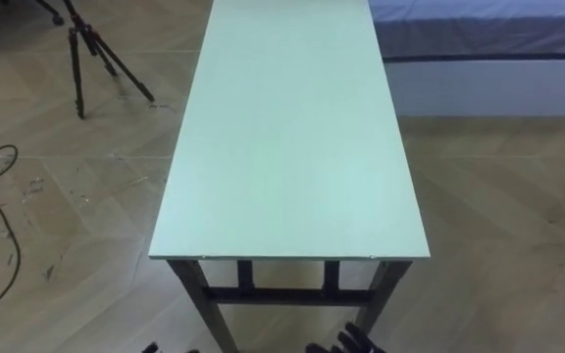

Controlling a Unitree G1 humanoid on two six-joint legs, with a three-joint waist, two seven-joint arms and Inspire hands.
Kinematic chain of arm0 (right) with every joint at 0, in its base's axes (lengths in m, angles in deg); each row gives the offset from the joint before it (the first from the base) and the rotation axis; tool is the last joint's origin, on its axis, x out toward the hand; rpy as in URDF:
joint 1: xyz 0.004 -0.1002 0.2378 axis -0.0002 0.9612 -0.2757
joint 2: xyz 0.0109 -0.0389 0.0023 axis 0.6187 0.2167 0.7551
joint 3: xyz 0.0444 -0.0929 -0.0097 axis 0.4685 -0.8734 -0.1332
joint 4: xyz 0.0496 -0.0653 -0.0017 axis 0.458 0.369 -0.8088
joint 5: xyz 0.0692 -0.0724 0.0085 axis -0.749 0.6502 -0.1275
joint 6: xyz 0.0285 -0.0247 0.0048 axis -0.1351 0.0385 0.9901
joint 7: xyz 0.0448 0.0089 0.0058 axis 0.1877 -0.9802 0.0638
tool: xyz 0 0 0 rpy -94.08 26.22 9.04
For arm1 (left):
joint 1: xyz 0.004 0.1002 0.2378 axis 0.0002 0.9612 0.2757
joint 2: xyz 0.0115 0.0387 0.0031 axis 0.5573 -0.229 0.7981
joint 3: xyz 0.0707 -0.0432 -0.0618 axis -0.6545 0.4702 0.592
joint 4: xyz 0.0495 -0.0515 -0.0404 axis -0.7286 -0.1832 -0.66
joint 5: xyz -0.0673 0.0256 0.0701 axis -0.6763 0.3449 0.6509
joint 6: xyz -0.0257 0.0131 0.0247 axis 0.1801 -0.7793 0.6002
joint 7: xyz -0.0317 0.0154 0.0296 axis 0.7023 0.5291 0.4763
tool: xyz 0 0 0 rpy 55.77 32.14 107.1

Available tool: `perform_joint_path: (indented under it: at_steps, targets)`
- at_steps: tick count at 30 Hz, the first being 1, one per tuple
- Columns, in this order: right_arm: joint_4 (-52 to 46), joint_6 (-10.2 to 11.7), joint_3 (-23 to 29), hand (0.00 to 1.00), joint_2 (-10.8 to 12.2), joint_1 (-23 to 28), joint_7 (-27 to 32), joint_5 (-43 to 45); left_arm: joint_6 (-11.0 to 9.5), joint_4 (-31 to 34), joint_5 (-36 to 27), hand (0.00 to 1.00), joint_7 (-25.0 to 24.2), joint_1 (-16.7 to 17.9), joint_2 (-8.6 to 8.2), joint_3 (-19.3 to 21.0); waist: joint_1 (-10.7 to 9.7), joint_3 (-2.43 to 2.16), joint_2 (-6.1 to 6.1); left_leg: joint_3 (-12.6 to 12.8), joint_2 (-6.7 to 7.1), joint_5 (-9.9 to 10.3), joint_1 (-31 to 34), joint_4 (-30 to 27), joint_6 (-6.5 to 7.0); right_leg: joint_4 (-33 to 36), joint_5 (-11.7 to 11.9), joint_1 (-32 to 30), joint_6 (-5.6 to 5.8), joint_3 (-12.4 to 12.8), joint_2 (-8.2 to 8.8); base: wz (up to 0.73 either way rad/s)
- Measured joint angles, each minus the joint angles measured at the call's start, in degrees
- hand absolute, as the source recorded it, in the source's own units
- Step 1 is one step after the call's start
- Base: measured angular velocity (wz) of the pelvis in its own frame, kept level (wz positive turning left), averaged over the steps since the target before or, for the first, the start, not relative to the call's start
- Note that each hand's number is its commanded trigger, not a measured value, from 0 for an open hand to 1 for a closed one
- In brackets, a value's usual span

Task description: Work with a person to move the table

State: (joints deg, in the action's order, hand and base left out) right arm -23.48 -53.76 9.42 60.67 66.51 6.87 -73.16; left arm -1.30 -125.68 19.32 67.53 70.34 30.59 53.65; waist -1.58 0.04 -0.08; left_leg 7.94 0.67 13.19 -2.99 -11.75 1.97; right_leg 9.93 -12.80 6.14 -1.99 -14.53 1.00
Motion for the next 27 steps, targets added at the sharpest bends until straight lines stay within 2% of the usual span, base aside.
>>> perform_joint_path:
  at_steps: [5,9,11,15,17,20,24,27]
  targets:
    - [-7.1,-1.4,-3.3,0.0,0.3,1.2,-0.6,-4.0,0.7,11.7,-6.5,0.0,-0.5,3.2,1.05,-3.8,-0.8,0.22,0.15,0.0,0.03,0.0,0.4,0.0,0.0,0.2,0.0,-0.2,0.01,-0.1,0.03,0.0]
    - [-12.1,-1.8,-5.2,0.0,0.0,1.3,-2.0,-6.8,1.2,17.5,-8.1,0.0,-1.5,3.5,1.24,-5.0,-1.4,0.45,0.52,0.5,-0.1,0.0,0.4,-0.1,0.0,0.6,0.0,-0.3,0.02,-0.4,0.06,0.0]
    - [-15.3,-1.9,-5.9,0.0,-0.1,2.3,-2.2,-7.9,1.7,19.4,-8.1,0.0,-1.3,4.0,1.43,-5.5,-1.4,0.48,0.56,1.4,-0.27,0.0,0.5,-0.1,0.0,0.6,0.0,-0.4,0.02,-0.5,0.07,0.02]
    - [-18.8,-1.8,-8.1,0.0,-0.7,2.3,-2.9,-9.6,2.1,21.8,-9.0,0.0,-1.3,4.5,1.91,-6.3,-1.3,0.49,0.58,1.3,-0.29,0.0,1.1,-0.9,0.0,0.8,0.0,-1.0,0.02,-0.5,0.15,0.0]
    - [-21.3,-1.8,-10.2,0.0,-1.5,2.5,-3.1,-11.5,2.1,23.2,-11.6,0.0,-1.1,4.6,2.72,-7.8,-1.2,0.54,0.72,1.3,-0.29,0.0,1.4,-1.0,0.0,0.9,0.0,-1.2,0.01,-0.5,0.17,0.0]
    - [-22.7,-1.8,-11.9,0.0,-2.4,2.6,-3.6,-12.6,2.1,25.0,-12.8,0.0,-1.1,4.6,3.06,-8.6,-1.2,0.5,0.78,1.3,-0.29,0.0,1.3,-1.0,0.0,0.9,0.0,-1.2,0.01,-0.6,0.18,0.0]
    - [-25.1,-1.7,-12.4,0.0,-3.8,2.8,-3.6,-12.9,1.7,30.2,-15.6,0.0,-1.2,4.4,3.84,-10.1,-1.2,0.61,1.21,1.3,-0.29,0.0,1.5,-1.0,0.0,1.3,0.0,-1.3,0.02,-0.6,0.25,0.0]
    - [-26.3,-1.7,-13.9,0.0,-5.1,2.8,-3.6,-15.6,1.5,32.8,-16.8,0.0,-1.3,4.1,4.63,-11.7,-1.3,0.4,1.63,1.2,-0.31,0.0,1.4,-0.8,0.0,1.7,0.0,-1.4,0.03,-0.7,0.27,0.0]
